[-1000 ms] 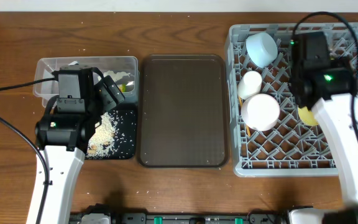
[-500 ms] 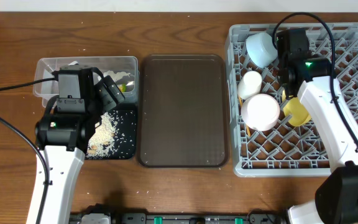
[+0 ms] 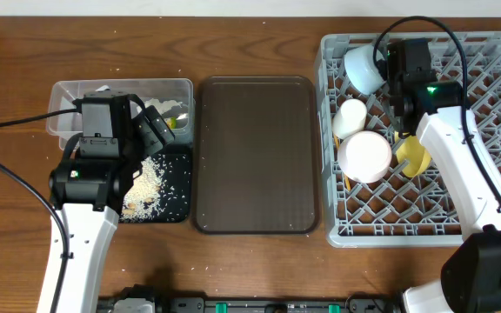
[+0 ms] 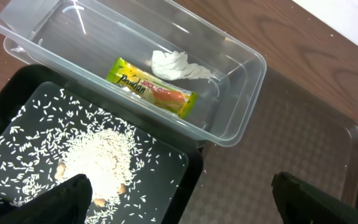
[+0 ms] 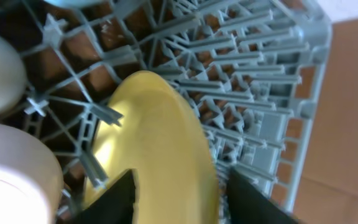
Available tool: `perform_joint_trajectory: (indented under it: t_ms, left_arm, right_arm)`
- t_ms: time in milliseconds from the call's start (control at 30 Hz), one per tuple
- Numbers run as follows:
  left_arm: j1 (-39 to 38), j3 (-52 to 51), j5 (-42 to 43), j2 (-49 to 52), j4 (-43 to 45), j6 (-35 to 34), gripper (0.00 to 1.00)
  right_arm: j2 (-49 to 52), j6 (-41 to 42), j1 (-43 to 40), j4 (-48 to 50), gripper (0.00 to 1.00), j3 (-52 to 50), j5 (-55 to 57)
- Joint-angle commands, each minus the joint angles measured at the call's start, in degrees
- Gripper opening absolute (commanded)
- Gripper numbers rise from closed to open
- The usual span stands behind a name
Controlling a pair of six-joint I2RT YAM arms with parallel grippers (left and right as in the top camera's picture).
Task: Sort waste into correct bins and load items into the dishwasher rack
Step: 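Stand the yellow plate upright in the rack and release it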
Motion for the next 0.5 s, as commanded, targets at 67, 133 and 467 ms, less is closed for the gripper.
perform_joint_trajectory:
  t_ms: [67, 133, 467]
  left_arm:
    - [0.2, 0.7, -0.3, -0.2, 0.0, 0.3, 0.95]
    - [0.2, 0.7, -0.3, -0.2, 0.0, 0.3, 0.95]
    - [0.2, 0.7, -0.3, -0.2, 0.0, 0.3, 0.95]
  right_arm:
    - [0.1, 0.4, 0.4, 0.2, 0.80, -0.3, -2.1]
    - [0.1, 0.3, 0.4, 0.4, 0.86, -0.3, -2.1]
    - [-6.9, 5.2, 1.8, 9.3, 0.99, 0.5, -5.0]
